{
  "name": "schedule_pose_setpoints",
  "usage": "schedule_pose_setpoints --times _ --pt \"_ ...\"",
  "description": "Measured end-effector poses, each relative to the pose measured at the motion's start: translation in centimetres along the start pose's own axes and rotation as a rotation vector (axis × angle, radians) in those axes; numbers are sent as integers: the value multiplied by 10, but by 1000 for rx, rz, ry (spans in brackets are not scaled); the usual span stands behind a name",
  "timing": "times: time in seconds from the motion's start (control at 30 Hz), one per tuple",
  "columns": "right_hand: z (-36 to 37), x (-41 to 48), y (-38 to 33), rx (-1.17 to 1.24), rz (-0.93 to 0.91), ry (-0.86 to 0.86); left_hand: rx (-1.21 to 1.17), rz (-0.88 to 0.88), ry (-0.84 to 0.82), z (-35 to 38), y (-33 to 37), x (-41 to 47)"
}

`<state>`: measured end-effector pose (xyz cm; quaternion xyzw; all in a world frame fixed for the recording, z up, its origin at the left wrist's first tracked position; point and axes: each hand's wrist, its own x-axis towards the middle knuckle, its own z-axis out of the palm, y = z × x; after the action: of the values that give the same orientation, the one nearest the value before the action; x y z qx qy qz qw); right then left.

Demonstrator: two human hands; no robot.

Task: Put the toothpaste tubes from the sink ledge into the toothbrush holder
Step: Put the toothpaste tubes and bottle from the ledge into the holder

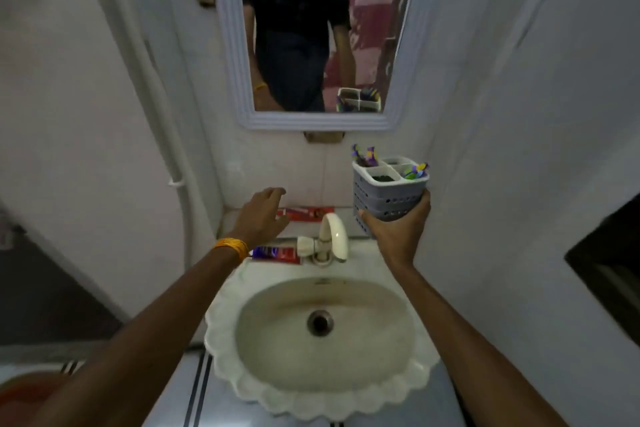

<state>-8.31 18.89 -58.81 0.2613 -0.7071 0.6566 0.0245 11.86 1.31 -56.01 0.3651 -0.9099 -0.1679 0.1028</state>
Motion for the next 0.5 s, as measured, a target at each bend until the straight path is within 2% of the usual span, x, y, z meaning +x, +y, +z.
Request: schedule_pose_setpoints --times 0.2,0.5 --pt "19 -30 73 -46 135 -28 43 -56 -214 66 -35 14" --pt "42 -40 118 -50 211 -2 102 -43 -312 112 -78 23"
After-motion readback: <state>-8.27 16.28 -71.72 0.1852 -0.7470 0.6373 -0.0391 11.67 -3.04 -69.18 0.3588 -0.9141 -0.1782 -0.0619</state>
